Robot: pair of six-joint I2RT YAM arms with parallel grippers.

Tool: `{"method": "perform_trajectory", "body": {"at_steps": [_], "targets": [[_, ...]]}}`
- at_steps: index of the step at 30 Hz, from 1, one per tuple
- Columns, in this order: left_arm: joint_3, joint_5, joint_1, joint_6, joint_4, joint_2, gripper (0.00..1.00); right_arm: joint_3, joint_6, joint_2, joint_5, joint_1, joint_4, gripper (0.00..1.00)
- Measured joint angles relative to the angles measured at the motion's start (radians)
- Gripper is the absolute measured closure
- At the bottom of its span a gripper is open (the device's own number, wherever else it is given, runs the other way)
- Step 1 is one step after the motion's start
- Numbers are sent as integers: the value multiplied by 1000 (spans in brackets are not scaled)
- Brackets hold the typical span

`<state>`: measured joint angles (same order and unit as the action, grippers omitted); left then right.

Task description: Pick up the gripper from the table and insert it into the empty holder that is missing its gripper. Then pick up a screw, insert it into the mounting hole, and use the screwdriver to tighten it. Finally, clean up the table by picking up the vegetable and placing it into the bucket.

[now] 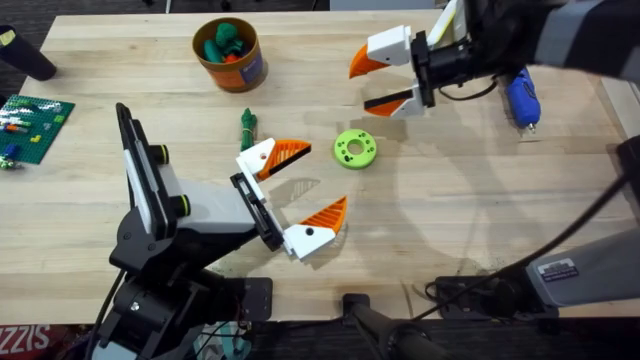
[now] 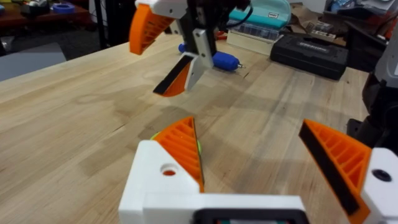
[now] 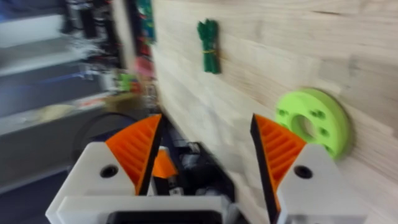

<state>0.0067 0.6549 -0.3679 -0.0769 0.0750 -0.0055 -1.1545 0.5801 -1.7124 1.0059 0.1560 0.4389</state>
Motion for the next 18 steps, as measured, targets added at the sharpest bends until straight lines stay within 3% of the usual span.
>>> {"method": "perform_trajectory", "body": {"at_steps": [18], "targets": [[2, -1, 0, -3, -12, 6, 23, -21, -123, 7, 42, -16, 233, 172]]}}
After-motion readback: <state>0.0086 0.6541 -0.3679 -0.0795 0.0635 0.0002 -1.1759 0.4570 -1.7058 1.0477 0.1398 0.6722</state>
